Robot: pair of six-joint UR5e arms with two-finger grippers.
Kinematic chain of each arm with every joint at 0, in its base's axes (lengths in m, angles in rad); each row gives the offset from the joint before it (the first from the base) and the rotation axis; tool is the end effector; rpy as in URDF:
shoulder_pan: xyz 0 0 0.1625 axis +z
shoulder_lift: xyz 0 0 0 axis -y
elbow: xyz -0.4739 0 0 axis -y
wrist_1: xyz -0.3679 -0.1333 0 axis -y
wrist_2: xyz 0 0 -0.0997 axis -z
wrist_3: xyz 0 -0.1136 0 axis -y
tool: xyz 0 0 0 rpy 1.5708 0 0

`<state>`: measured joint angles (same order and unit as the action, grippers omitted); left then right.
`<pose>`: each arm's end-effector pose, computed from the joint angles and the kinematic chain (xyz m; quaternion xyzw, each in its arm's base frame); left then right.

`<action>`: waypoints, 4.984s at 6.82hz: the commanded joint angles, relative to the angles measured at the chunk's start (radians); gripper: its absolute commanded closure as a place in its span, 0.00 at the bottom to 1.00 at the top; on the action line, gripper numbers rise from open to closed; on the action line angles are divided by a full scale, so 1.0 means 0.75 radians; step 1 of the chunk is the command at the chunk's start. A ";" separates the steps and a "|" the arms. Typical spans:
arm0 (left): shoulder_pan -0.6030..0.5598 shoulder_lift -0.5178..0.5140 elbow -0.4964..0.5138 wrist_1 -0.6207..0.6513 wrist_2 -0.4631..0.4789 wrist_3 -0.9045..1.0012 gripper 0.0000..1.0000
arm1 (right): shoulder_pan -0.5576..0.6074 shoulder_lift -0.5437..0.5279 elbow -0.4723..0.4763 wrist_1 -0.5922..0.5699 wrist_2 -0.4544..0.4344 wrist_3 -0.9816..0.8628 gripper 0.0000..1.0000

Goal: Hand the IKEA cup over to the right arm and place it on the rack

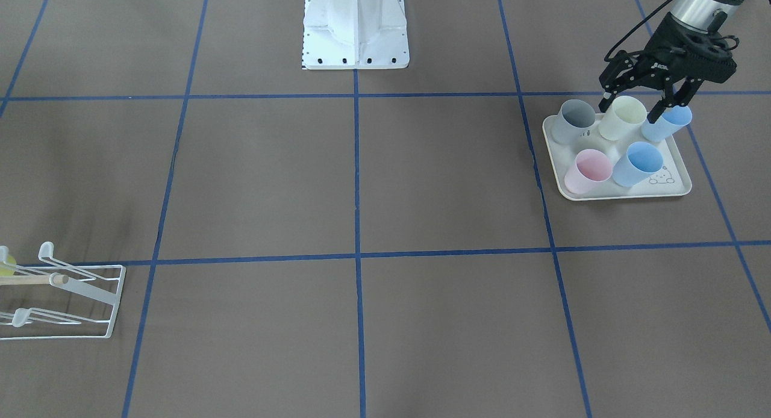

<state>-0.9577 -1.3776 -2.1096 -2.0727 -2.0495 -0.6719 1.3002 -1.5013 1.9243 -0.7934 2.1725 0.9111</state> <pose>0.1621 -0.3711 0.4949 0.1903 0.4124 0.0714 0.8880 -0.0650 -0.4923 0.4252 0.3118 -0.5036 0.0893 0.8008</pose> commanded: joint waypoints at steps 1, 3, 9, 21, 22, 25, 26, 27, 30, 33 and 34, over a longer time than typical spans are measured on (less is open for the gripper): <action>-0.154 -0.002 0.147 0.013 -0.124 0.383 0.00 | 0.005 0.156 0.001 -0.020 0.199 0.350 0.01; -0.212 -0.014 0.290 -0.002 -0.145 0.550 0.00 | -0.062 0.257 -0.003 -0.010 0.210 0.562 0.01; -0.204 -0.137 0.534 -0.006 -0.212 0.532 0.00 | -0.136 0.271 -0.015 -0.002 0.200 0.591 0.01; -0.122 -0.092 0.477 0.007 -0.206 0.423 1.00 | -0.136 0.271 -0.030 0.000 0.202 0.591 0.01; -0.189 -0.074 0.449 0.009 -0.208 0.423 1.00 | -0.136 0.271 -0.028 0.000 0.202 0.591 0.01; -0.414 -0.073 0.395 0.021 -0.200 0.419 1.00 | -0.136 0.271 -0.023 0.000 0.202 0.593 0.01; -0.469 -0.122 0.383 0.021 -0.152 0.350 1.00 | -0.136 0.273 -0.025 0.000 0.202 0.591 0.01; -0.468 -0.171 0.344 0.021 -0.066 0.198 1.00 | -0.140 0.273 -0.034 0.002 0.202 0.569 0.01; -0.439 -0.367 0.246 0.017 0.016 -0.491 1.00 | -0.175 0.341 -0.042 0.007 0.163 0.591 0.01; -0.145 -0.519 0.187 0.003 0.196 -1.129 1.00 | -0.234 0.488 -0.068 0.009 0.043 0.831 0.01; -0.066 -0.570 0.185 -0.054 0.243 -1.346 1.00 | -0.287 0.529 -0.068 0.053 -0.039 0.946 0.01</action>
<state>-1.0778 -1.7580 -1.9649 -2.0794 -1.9076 -1.4901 1.1261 -1.1494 1.8752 -0.7795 2.2105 1.5201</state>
